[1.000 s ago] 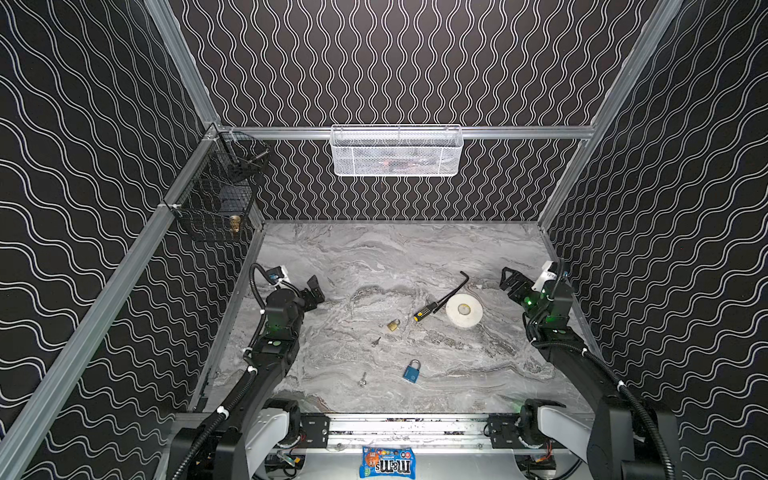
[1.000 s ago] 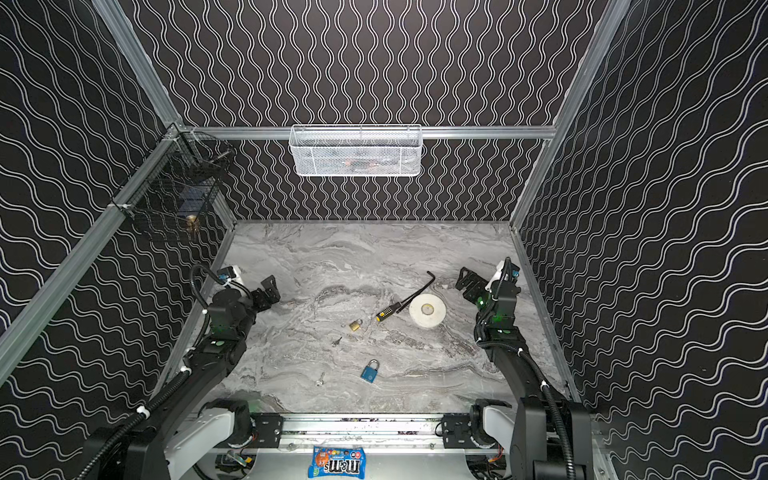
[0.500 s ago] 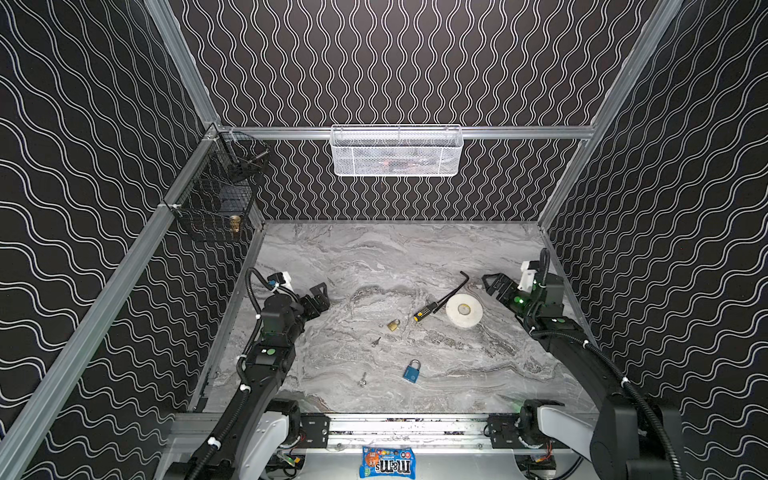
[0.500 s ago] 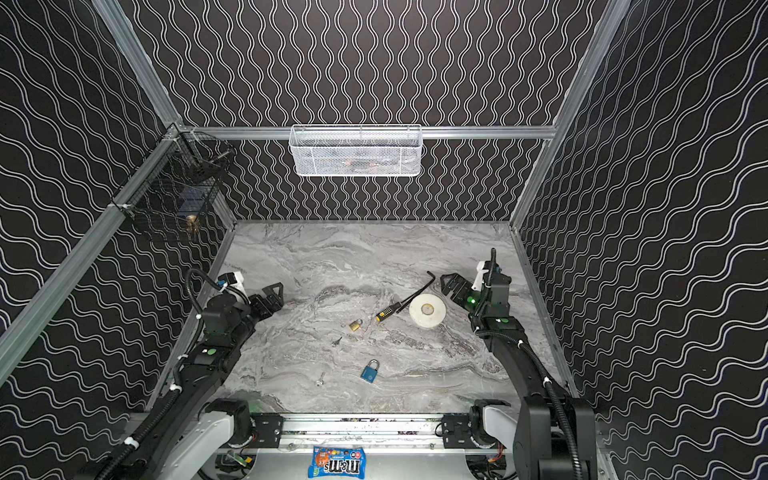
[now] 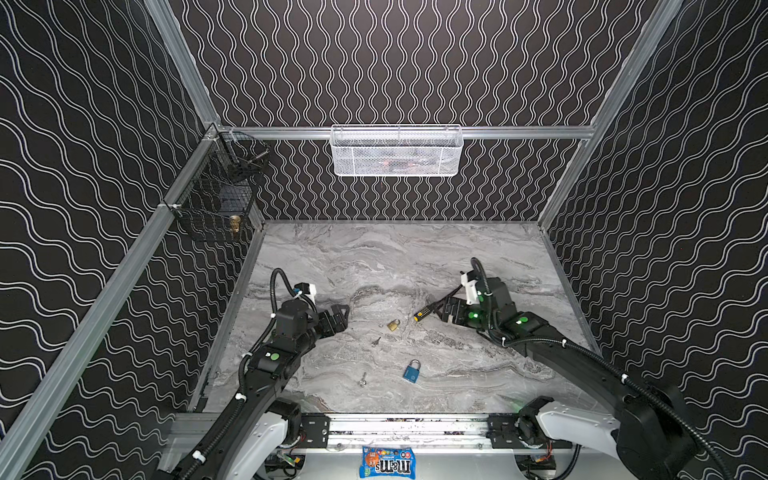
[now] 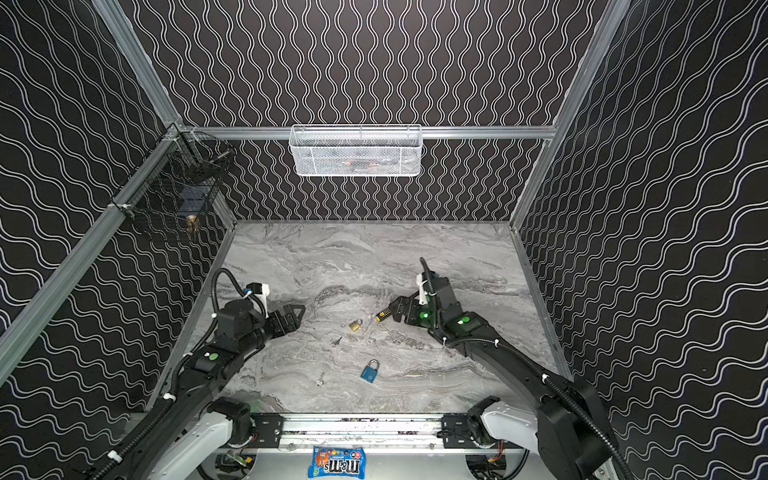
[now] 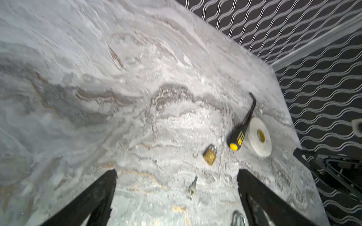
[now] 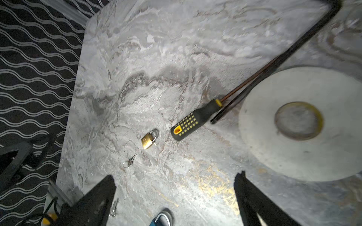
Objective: Unlock with the key
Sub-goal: 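Swing the right gripper toward the silver keys near the robot while the left arm lifts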
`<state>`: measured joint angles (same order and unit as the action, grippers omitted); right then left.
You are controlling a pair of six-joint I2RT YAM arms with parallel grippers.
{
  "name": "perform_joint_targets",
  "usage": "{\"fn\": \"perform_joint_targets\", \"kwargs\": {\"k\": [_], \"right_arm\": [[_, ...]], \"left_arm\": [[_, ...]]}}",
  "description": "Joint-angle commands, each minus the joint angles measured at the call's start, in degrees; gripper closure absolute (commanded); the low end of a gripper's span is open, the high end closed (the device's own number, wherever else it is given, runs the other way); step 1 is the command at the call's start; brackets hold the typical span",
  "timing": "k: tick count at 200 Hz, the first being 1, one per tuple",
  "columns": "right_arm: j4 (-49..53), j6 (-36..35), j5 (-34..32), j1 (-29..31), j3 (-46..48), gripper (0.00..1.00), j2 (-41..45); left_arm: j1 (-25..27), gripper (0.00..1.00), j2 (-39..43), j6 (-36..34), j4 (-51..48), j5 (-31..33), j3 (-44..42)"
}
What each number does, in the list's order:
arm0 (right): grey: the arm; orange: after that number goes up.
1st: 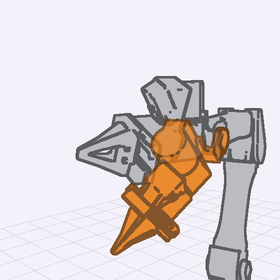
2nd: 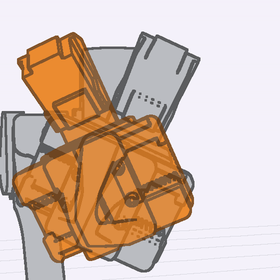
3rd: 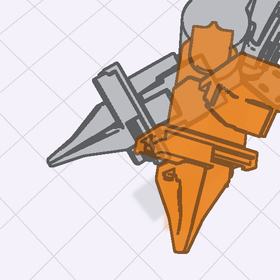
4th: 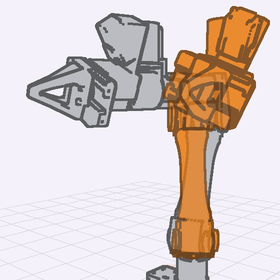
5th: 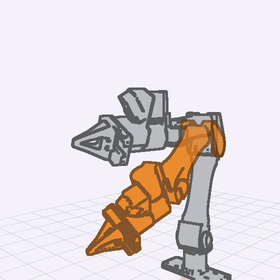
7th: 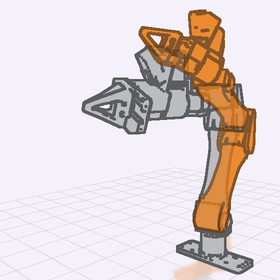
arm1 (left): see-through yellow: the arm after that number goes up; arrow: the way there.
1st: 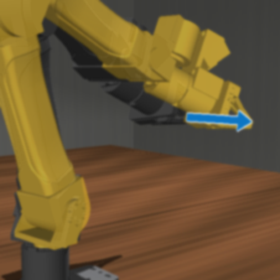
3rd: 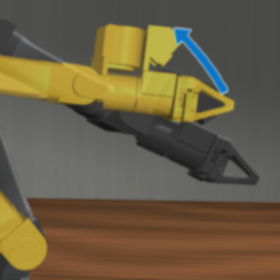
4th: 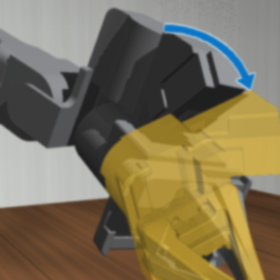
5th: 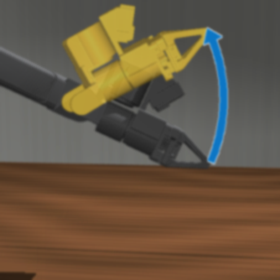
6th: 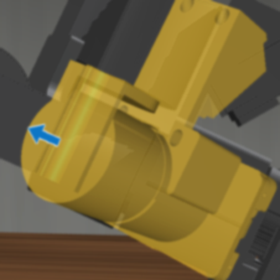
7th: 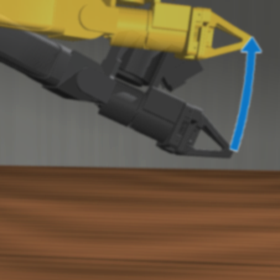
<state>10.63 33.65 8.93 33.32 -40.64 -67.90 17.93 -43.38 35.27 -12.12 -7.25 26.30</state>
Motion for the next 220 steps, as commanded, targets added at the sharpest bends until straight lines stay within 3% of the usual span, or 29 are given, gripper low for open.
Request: {"fn": "perform_joint_targets", "kwargs": {"k": [1, 58, 103, 155, 220], "right_arm": [[3.14, 2.47, -4.12, 5.1, -1.52, 0.07, -1.27], [5.44, 5.35, -10.97, 20.53, -6.85, 0.13, -8.37], [5.58, 7.13, -13.58, 28.73, -9.67, 0.21, -13.86], [4.48, 6.19, -14.94, 35.64, -13.22, 0.31, -19.67], [4.86, 7.31, -16.63, 40.17, -18.87, 0.42, -27.24]], "left_arm": [[2.9, 0.01, 0.78, 1.31, -6.8, 3.53, 1.41], [5.75, 0.01, 2.76, 2.78, -19.01, 6.99, 5.41], [5.79, 0.01, 4.54, 3.42, -27.73, 8.8, 9.13], [5.83, 0.01, 5.58, 5.9, -32.12, 9.46, 10.66], [5.81, 0.01, 8.07, 9.58, -35.3, 13.75, 10.96]]}}
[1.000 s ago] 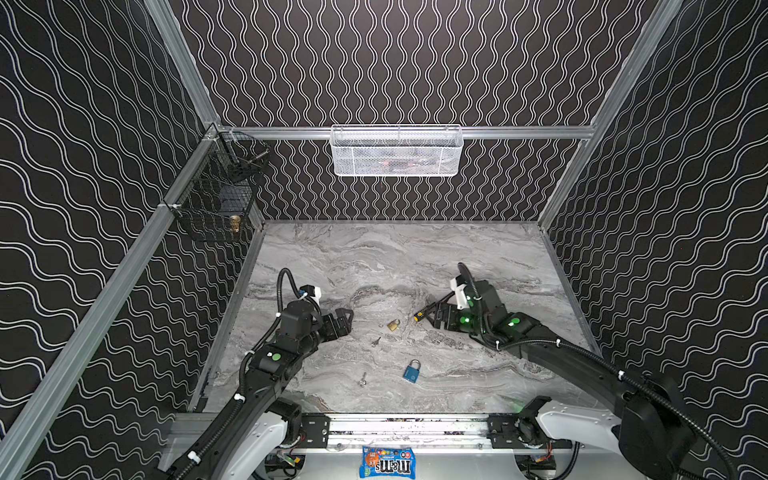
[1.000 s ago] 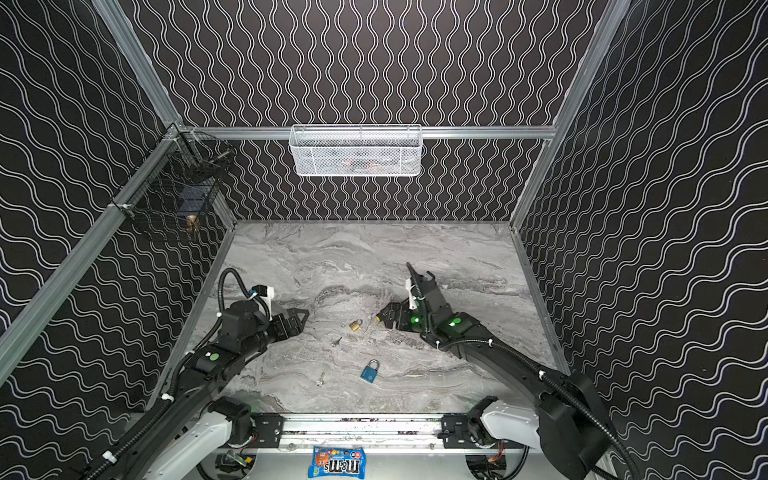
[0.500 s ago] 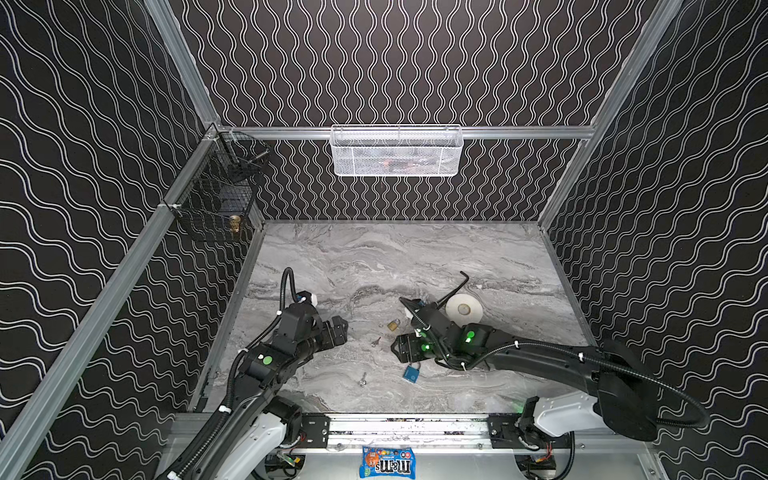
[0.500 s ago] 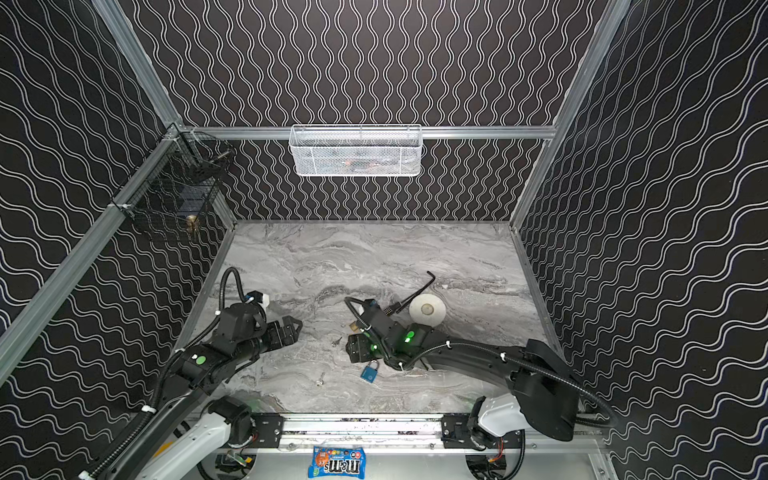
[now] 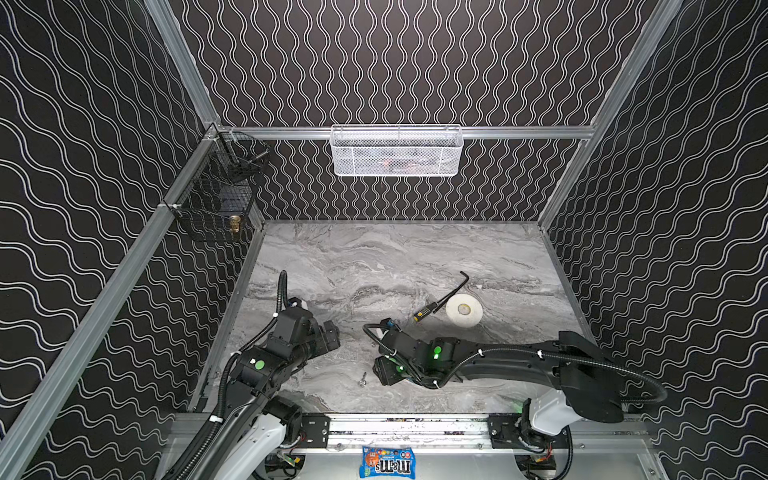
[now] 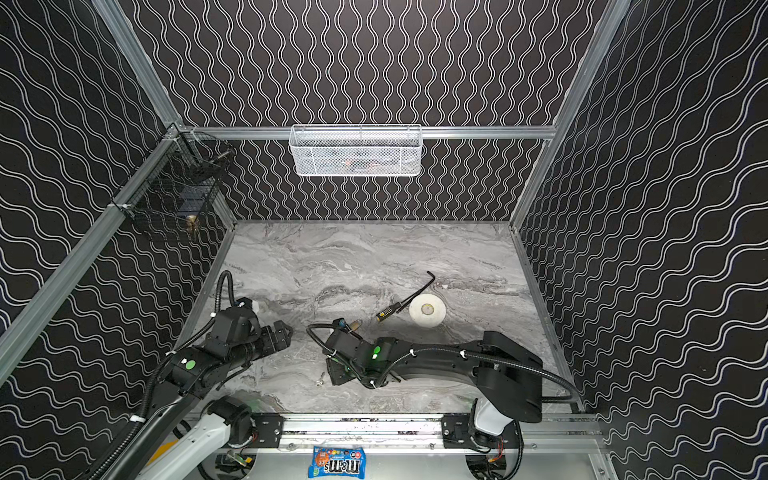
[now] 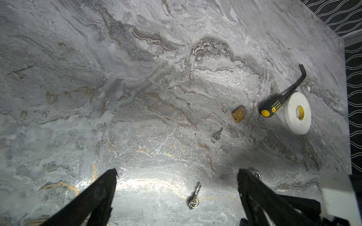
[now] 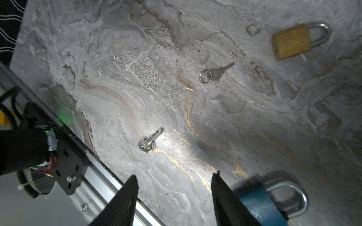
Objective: Unlock with the key
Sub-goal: 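Swing the right gripper toward the silver keys near the robot while the left arm lifts, then lower the open right gripper over the nearer silver key's ring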
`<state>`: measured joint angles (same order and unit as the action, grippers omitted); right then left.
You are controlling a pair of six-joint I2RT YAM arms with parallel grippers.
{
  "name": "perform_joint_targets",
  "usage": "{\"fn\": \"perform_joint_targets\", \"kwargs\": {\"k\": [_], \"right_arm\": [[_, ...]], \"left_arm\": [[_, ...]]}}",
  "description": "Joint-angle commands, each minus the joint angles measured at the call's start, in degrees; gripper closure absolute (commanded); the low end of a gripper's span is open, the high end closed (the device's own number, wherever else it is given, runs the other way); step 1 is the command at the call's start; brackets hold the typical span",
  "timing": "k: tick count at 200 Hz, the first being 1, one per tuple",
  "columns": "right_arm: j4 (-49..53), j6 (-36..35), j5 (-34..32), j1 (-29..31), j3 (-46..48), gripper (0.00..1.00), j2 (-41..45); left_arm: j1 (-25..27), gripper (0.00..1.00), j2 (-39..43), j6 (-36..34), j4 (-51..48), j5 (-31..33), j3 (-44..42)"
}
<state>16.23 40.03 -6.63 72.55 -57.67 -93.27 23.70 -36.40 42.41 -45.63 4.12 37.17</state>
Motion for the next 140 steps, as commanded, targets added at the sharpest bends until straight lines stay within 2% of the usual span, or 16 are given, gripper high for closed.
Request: {"fn": "perform_joint_targets", "kwargs": {"k": [1, 76, 140], "right_arm": [[-0.75, 0.93, -1.04, 0.97, -1.84, 0.42, -1.97], [-2.55, 0.5, 0.88, 2.99, -5.07, 0.51, -9.13], [-0.89, 0.03, 0.96, 4.14, -7.8, 0.57, -13.14]], "left_arm": [[-0.01, 0.01, 1.13, 2.51, -1.9, 2.47, 0.14], [0.05, 0.01, 1.87, 4.17, -2.05, 3.07, -0.08], [0.02, 0.01, 4.52, 5.65, -4.6, 5.96, 0.39]]}}
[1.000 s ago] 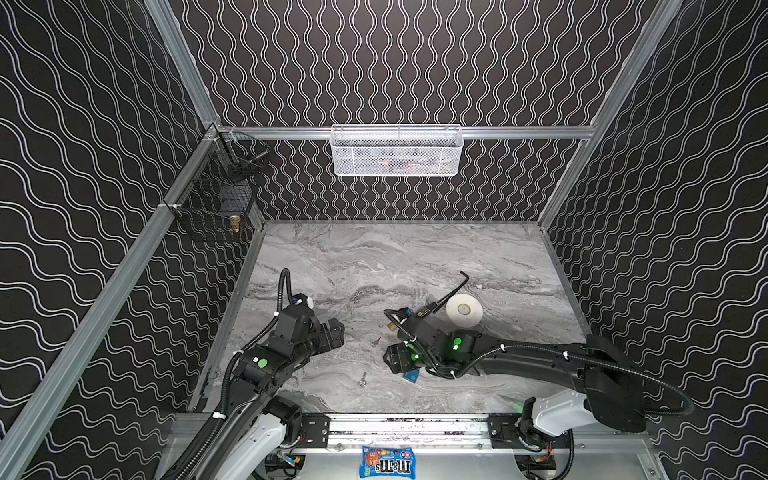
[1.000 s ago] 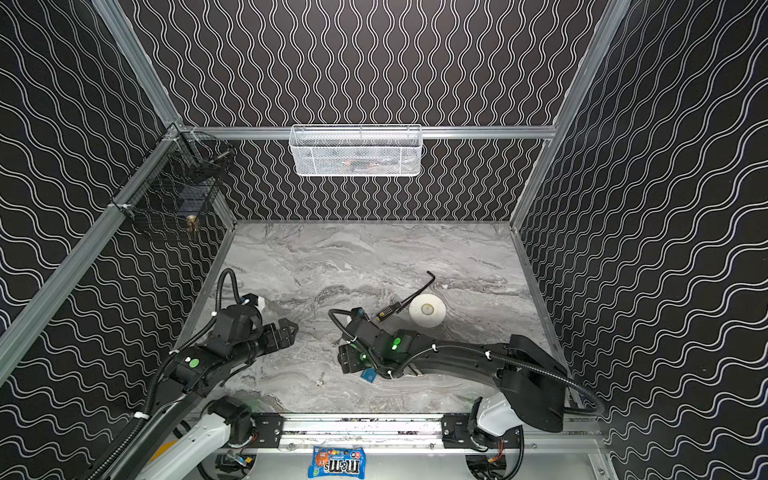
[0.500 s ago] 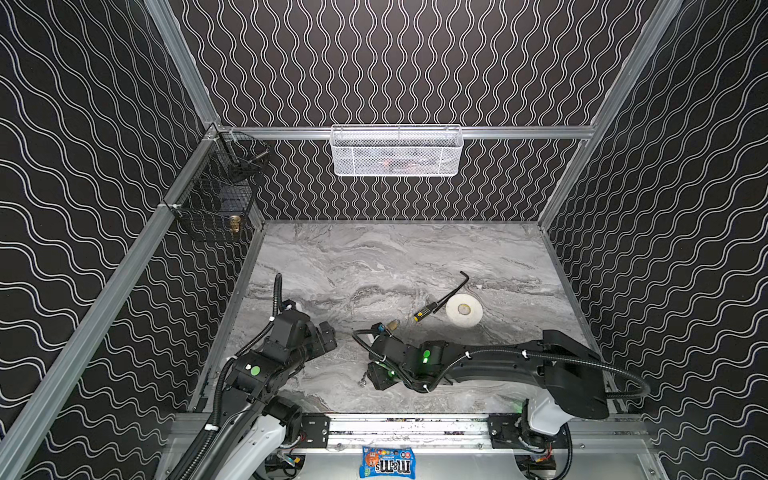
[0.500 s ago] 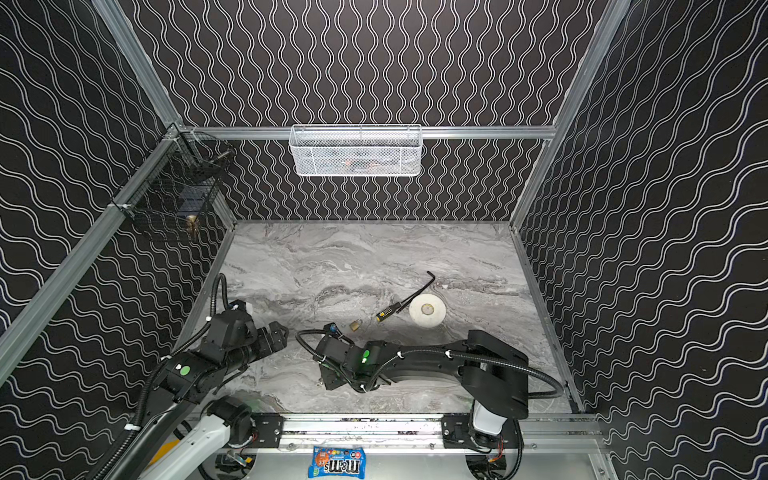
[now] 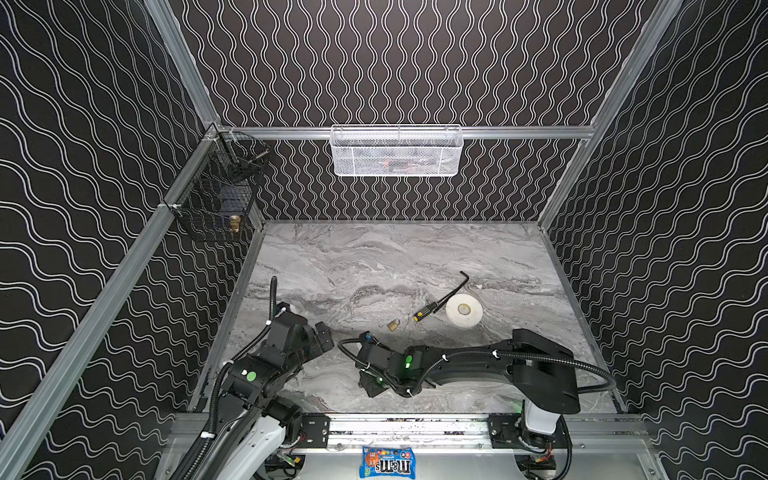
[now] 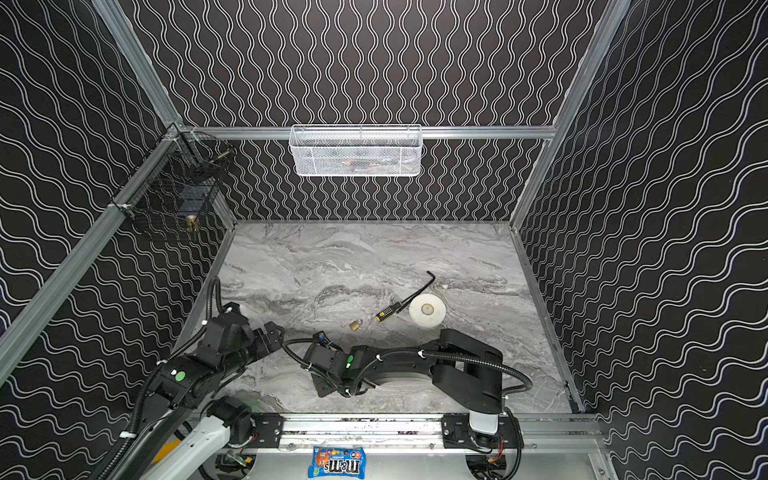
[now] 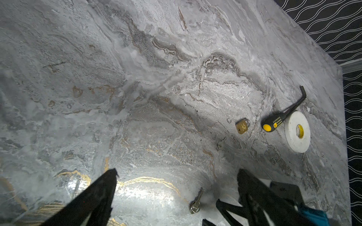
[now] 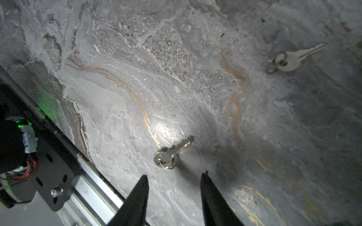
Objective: Unlock with the key
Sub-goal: 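Lower the open right gripper over the nearer silver key's ring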
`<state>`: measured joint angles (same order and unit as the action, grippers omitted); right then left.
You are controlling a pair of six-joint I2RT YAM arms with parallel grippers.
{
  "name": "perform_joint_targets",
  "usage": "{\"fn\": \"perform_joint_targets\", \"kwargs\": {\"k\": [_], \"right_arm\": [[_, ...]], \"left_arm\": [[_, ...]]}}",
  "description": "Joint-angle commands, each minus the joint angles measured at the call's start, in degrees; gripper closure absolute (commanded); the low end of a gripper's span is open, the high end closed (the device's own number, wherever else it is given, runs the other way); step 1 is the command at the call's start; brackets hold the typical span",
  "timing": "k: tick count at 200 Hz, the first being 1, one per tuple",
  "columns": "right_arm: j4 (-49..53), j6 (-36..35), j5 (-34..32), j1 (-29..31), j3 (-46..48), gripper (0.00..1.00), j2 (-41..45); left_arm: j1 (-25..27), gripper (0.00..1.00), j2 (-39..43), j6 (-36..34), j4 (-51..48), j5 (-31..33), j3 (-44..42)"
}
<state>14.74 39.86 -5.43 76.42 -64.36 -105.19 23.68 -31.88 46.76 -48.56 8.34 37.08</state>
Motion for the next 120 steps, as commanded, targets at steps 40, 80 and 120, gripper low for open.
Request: {"fn": "perform_joint_targets", "kwargs": {"k": [40, 80, 120], "right_arm": [[0.92, -0.22, 0.82, 0.38, -2.72, 0.57, -3.18], [2.51, -0.39, -0.24, 0.42, -3.73, 0.57, -5.5], [6.13, -0.02, -2.64, 0.97, -6.18, 0.55, -7.87]], "left_arm": [[0.05, 0.01, -0.3, 2.08, -1.79, 2.21, 0.36], [0.0, 0.01, -0.23, 2.89, -1.7, 2.43, -0.19], [0.06, 0.01, 0.83, 4.21, -2.77, 3.69, -0.3]]}}
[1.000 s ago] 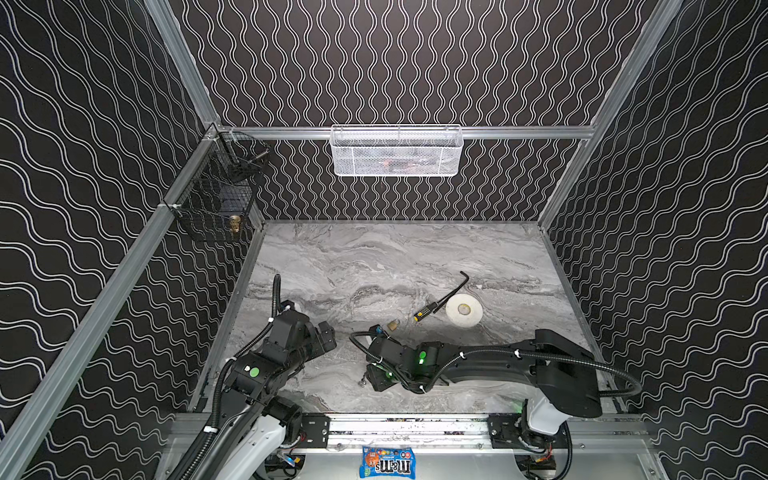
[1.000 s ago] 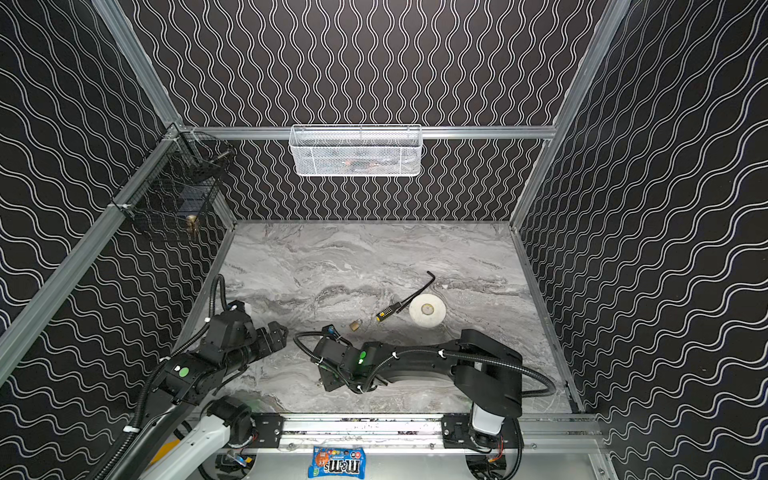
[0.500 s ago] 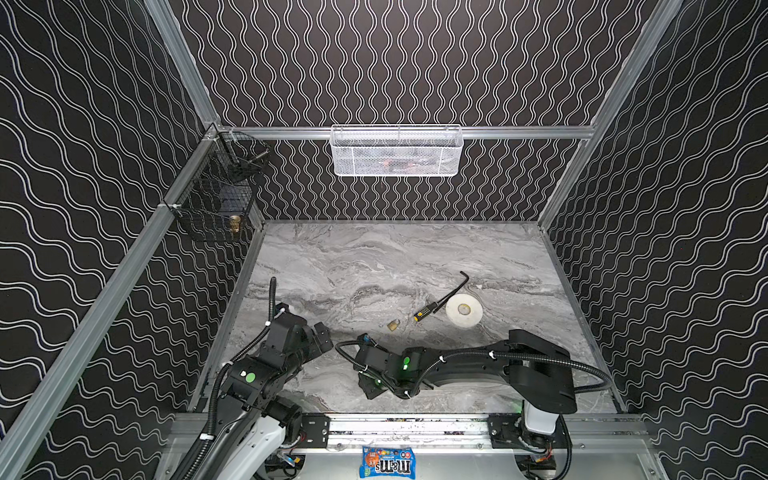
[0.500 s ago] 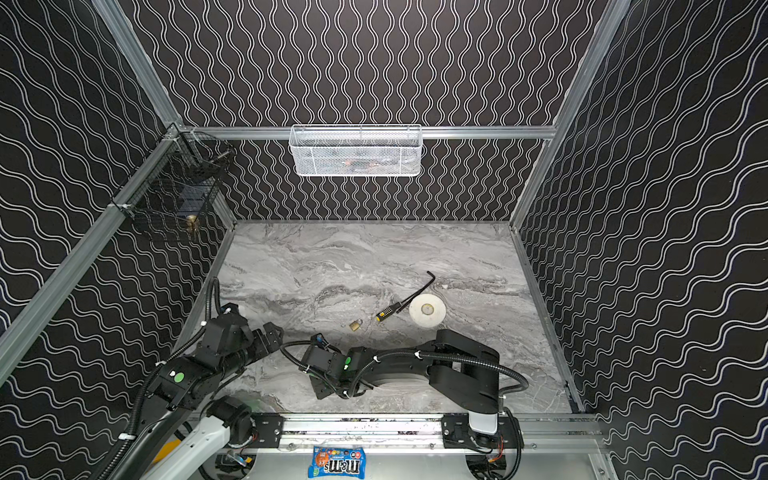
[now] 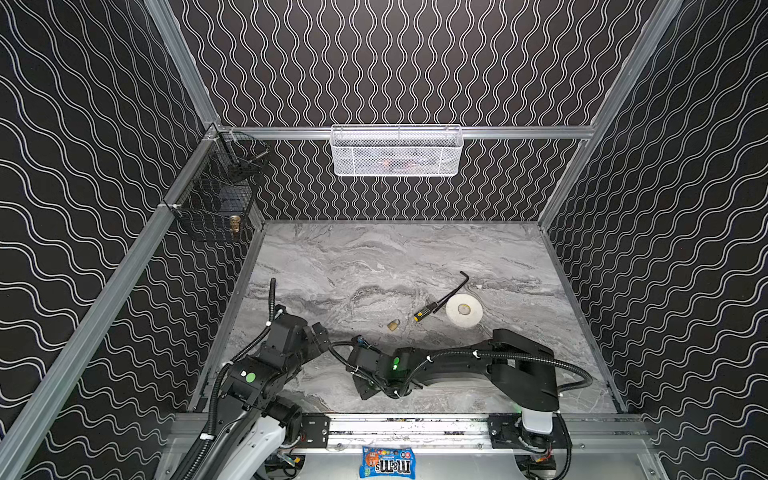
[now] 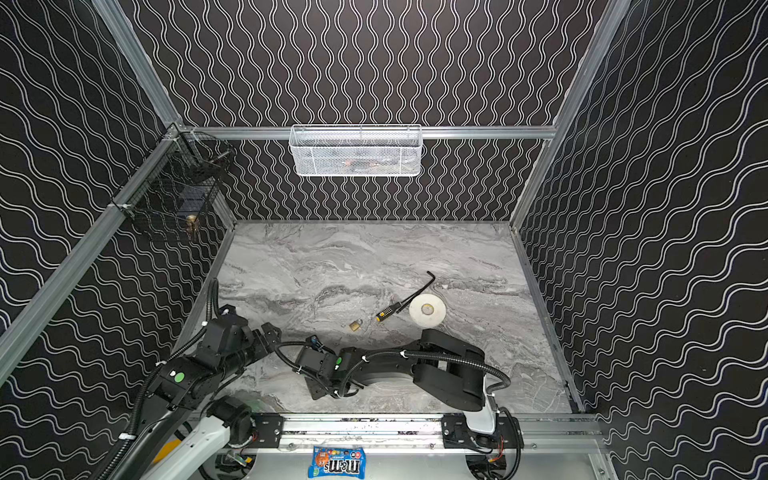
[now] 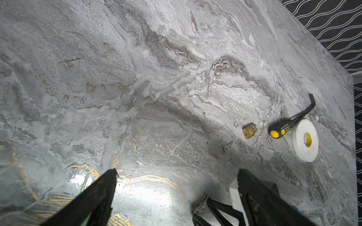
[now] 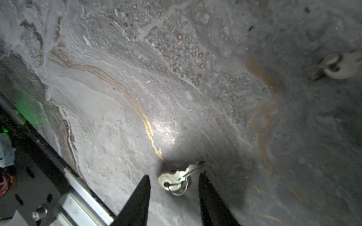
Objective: Unlock with the key
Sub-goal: 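Lower the open right gripper over the nearer silver key's ring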
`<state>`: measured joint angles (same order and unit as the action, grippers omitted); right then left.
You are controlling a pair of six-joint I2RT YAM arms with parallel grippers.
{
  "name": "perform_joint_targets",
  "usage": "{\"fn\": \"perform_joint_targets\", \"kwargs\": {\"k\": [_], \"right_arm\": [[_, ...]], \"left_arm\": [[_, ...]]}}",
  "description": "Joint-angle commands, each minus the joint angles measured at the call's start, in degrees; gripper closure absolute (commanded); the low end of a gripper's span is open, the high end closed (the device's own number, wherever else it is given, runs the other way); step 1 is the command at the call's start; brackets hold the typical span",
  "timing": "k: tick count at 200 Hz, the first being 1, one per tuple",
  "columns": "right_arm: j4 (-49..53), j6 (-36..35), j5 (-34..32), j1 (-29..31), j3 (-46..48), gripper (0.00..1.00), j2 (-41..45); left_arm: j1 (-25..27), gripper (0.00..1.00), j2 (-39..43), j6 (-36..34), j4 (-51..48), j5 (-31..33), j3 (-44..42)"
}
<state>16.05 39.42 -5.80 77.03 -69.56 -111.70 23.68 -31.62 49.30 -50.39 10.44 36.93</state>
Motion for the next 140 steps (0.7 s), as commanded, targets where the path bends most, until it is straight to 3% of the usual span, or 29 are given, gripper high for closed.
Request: {"fn": "perform_joint_targets", "kwargs": {"k": [1, 62, 140], "right_arm": [[4.93, 0.49, -2.36, 0.33, -1.0, 0.55, -1.43], [10.84, 2.05, -8.32, 0.46, -2.51, 0.56, -1.73], [14.35, -0.72, -10.46, -0.92, -2.04, 0.56, -0.03]], "left_arm": [[0.01, 0.01, 0.63, 1.68, -0.94, 1.6, -0.21], [0.09, 0.01, 0.47, 1.92, -0.51, 0.75, -0.45], [0.0, 0.01, 0.23, 3.05, 0.9, -1.11, -1.24]]}}
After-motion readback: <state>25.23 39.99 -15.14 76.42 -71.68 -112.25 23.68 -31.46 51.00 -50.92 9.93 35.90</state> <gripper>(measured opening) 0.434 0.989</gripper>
